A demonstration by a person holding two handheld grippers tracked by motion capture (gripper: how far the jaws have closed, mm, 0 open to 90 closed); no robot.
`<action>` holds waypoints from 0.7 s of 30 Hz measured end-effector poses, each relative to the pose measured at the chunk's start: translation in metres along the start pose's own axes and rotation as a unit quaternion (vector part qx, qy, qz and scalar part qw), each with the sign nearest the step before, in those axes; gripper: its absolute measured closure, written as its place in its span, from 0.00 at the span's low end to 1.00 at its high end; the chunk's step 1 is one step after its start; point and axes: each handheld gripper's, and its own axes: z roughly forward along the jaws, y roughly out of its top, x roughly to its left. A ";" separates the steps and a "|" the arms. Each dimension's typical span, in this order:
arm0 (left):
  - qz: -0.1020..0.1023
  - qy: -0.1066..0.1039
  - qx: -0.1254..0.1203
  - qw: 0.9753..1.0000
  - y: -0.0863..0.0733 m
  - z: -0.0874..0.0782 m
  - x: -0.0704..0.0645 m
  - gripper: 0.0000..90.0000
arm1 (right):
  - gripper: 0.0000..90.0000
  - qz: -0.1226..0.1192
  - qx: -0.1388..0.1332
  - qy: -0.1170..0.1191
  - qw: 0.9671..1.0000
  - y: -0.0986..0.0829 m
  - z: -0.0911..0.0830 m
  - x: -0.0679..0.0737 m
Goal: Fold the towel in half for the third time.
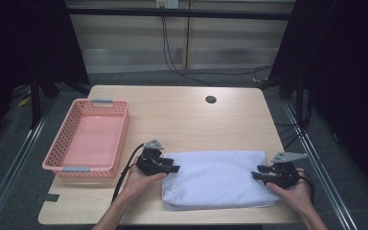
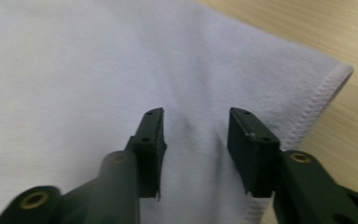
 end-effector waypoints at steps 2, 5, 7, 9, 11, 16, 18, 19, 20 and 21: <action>-0.001 0.004 0.004 1.000 0.002 -0.004 0.000 0.57 | 0.59 0.001 -0.019 0.017 1.000 0.001 -0.008 0.008; -0.003 0.010 0.009 1.000 0.010 -0.006 0.004 0.55 | 0.52 -0.001 -0.034 0.039 0.999 0.003 -0.018 0.030; 0.001 0.016 0.003 1.000 0.014 -0.006 0.005 0.53 | 0.48 -0.012 -0.036 0.050 0.998 0.003 -0.018 0.048; 0.005 0.018 -0.002 1.000 0.020 -0.007 0.007 0.49 | 0.46 -0.013 -0.039 0.073 0.997 0.005 -0.017 0.066; 0.002 0.014 -0.015 1.000 0.023 -0.010 0.010 0.48 | 0.44 -0.014 -0.041 0.093 0.995 0.009 -0.013 0.081; -0.021 0.023 -0.034 0.999 0.017 -0.016 0.018 0.47 | 0.42 -0.036 -0.024 0.140 0.989 0.026 0.014 0.117; -0.012 0.029 -0.025 0.999 0.014 -0.015 0.016 0.46 | 0.42 -0.056 -0.014 0.161 0.985 0.034 0.030 0.135; -0.014 0.024 -0.025 0.999 0.014 -0.015 0.015 0.46 | 0.42 -0.066 -0.009 0.171 0.983 0.037 0.036 0.144; -0.014 0.026 -0.026 0.999 0.014 -0.014 0.014 0.45 | 0.42 -0.077 -0.003 0.181 0.981 0.042 0.043 0.153; -0.013 0.030 -0.027 0.999 0.014 -0.014 0.014 0.45 | 0.42 -0.086 0.001 0.188 0.978 0.046 0.050 0.161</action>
